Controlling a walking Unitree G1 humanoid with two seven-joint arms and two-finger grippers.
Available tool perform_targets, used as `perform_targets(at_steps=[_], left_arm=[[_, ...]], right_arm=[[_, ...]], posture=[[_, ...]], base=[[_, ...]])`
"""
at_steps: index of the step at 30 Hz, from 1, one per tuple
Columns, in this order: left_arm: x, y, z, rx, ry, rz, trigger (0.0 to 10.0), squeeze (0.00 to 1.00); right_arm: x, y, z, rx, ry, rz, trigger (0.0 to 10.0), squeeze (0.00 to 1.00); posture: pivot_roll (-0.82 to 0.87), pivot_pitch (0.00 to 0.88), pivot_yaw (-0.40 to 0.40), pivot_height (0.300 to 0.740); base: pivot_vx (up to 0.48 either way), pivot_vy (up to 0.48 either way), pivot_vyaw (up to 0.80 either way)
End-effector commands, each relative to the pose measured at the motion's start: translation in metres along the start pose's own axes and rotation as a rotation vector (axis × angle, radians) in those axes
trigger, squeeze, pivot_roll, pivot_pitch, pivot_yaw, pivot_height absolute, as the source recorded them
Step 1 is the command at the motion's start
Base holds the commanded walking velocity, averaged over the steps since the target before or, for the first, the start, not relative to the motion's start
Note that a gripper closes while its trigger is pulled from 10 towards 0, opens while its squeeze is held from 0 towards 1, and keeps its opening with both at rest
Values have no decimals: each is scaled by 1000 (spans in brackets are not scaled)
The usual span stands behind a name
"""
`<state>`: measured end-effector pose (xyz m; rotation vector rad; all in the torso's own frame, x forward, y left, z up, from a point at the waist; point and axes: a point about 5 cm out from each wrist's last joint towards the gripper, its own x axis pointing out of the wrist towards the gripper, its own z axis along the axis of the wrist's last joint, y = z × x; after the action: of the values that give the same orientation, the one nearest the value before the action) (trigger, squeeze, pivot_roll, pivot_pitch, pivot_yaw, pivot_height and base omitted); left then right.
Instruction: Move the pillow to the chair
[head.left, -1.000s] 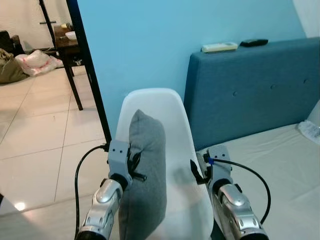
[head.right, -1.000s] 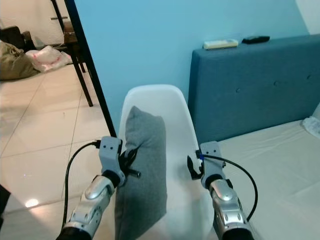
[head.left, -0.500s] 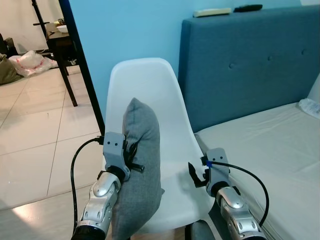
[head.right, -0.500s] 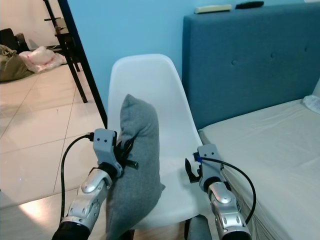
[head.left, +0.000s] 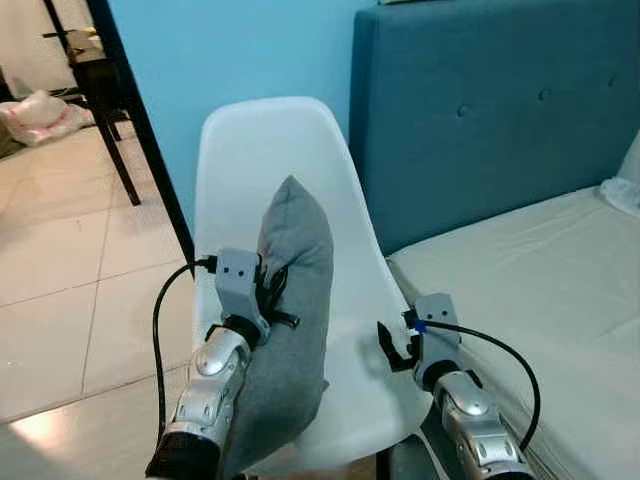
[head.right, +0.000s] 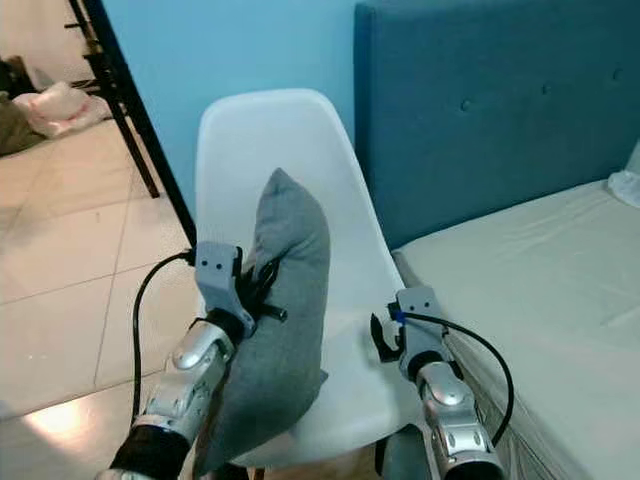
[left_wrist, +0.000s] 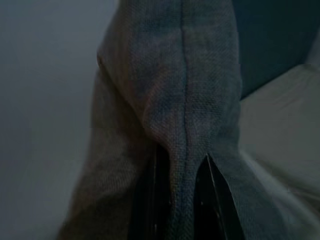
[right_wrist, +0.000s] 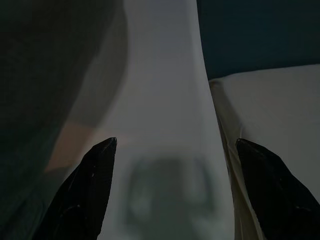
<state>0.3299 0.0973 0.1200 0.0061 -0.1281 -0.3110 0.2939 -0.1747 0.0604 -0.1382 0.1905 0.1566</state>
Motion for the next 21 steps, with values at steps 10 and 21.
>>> perform_targets(at_steps=[10, 21], left_arm=[[20, -14, 36, 619, -200, 13, 10000, 0], [20, -20, 71, 1059, -477, 117, 10000, 0]], right_arm=[[-5, 2, -3, 17, 5, -11, 10000, 0], [-6, 4, -3, 22, 8, -10, 10000, 0]], posture=[[-186, 60, 42, 585], [-183, 67, 41, 585]], base=[[0, 0, 0], [0, 0, 0]])
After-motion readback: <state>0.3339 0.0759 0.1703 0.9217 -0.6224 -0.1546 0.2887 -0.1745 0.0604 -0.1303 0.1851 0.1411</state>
